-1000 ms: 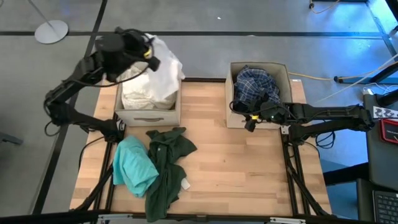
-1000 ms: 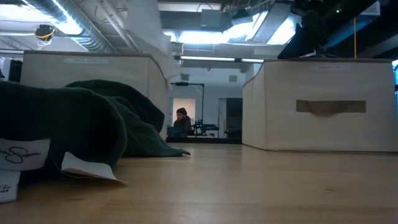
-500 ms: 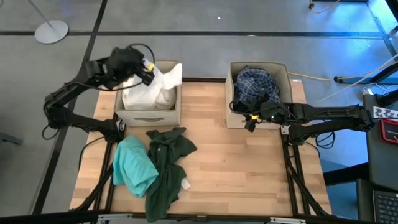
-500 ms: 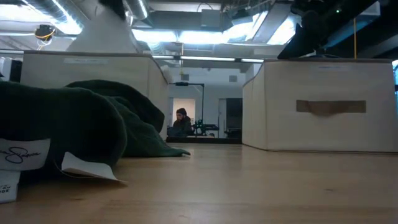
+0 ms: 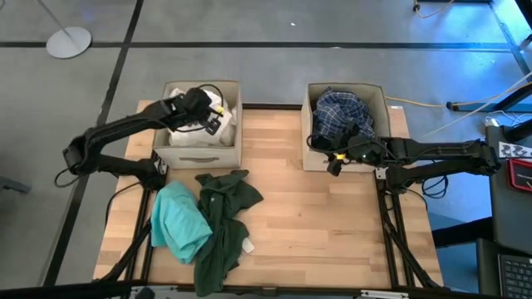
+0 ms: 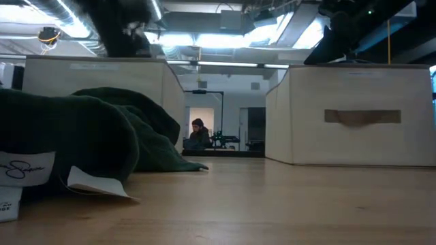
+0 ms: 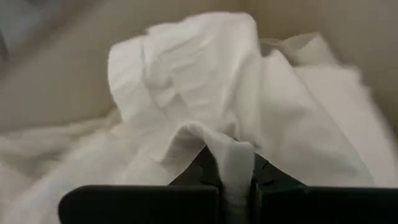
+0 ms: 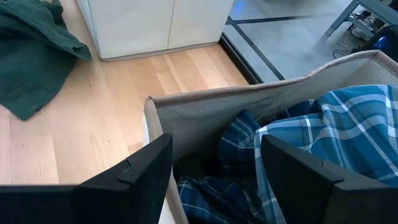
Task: Sort clothes
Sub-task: Put the white shorts into the left brown bin
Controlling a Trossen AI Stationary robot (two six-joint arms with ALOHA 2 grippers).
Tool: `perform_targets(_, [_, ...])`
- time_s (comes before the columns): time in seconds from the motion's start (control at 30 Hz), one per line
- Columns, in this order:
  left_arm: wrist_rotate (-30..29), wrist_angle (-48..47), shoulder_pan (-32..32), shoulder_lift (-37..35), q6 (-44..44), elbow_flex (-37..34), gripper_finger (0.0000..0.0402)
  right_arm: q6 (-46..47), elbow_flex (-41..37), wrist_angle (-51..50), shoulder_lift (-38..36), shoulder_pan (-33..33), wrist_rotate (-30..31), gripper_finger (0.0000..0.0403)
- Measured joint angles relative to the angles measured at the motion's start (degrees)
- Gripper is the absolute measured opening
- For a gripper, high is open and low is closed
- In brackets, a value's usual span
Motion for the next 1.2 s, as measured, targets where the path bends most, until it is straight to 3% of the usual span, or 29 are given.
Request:
perform_targets(0.27, [13.8,9.3,8.4,6.0,-2.6,-9.5,0.0005,0.0,0.0,0.3,0.0,0.0,0.0,0.0248])
perform_targets(0.6, [16.8,17.6,8.5,13.9,-1.5,-14.3,0.0006,0.0,0.0,0.6,0.0,0.0,0.0,0.0248])
perform_targets(0.8, [17.6,16.8,8.7,10.5,-1.2,-12.3,0.0027,0.0,0.0,0.6,0.0,0.0,-0.1,0.0248])
perform_targets(1.2, [17.7,9.4,8.9,-1.7,1.3,-1.8,0.0149,0.0,0.0,0.7,0.0,0.0,-0.1,0.0248])
